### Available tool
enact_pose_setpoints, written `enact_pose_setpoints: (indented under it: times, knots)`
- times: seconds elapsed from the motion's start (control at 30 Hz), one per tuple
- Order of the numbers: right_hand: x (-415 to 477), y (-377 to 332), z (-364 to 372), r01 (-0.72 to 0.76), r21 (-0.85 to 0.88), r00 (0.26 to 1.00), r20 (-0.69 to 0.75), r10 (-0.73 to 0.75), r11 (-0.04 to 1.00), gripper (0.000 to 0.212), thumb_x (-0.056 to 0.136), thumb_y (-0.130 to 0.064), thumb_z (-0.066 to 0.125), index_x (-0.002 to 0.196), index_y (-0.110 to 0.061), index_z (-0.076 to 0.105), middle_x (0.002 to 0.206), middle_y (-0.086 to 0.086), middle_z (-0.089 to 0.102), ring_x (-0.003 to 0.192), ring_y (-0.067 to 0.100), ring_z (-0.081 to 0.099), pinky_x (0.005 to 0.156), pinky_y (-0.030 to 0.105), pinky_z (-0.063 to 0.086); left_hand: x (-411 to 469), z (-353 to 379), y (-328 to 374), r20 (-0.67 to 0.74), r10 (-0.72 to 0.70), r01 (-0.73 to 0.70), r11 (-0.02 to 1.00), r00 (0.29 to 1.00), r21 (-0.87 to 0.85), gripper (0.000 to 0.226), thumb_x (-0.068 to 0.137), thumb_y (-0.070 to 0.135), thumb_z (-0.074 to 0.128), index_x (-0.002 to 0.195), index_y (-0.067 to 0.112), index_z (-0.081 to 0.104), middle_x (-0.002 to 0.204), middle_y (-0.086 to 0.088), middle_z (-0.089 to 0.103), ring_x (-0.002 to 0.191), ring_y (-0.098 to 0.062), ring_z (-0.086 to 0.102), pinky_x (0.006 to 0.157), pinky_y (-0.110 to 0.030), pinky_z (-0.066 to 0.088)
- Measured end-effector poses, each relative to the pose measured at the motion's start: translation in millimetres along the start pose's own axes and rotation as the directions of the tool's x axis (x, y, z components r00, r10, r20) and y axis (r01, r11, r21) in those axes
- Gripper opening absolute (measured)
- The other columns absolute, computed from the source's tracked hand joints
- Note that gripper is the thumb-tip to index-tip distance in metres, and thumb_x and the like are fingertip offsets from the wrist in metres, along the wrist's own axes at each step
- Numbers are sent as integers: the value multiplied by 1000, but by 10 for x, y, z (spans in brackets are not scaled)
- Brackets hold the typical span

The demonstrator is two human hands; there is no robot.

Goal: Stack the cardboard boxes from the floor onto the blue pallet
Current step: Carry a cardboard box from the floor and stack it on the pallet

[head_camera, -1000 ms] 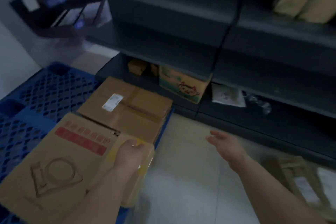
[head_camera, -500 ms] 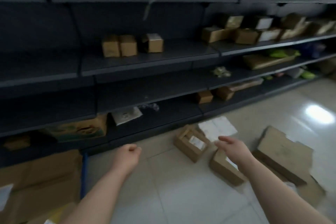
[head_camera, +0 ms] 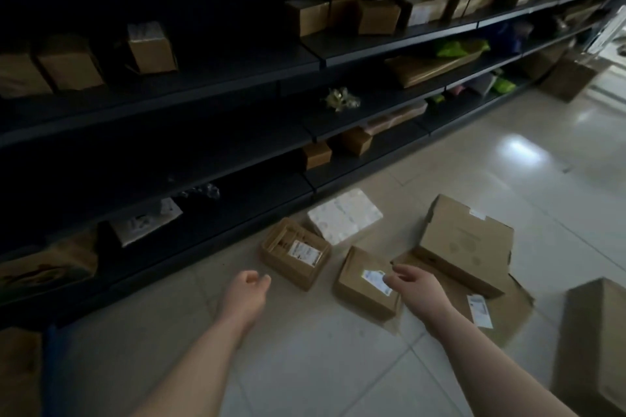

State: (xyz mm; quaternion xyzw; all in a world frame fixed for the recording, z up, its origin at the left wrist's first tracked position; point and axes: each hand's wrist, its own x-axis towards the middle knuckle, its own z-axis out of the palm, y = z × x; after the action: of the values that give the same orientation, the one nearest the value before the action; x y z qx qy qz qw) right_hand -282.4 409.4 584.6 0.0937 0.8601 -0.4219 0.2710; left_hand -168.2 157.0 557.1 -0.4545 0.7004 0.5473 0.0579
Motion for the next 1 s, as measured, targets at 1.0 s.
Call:
enact_pose_setpoints:
  times: [1.0]
  knots:
    - [4637,258,1760,23,-243,950,306,55,970,51,90,-32,64,137,-17,52,137,6,56,121,22,55,96,25,42,3963,1909,-825,-115,-445,418,886,888,-201,47,85,33,59,127,14,55,124,-15,63,113,-31,61,97,-47,49]
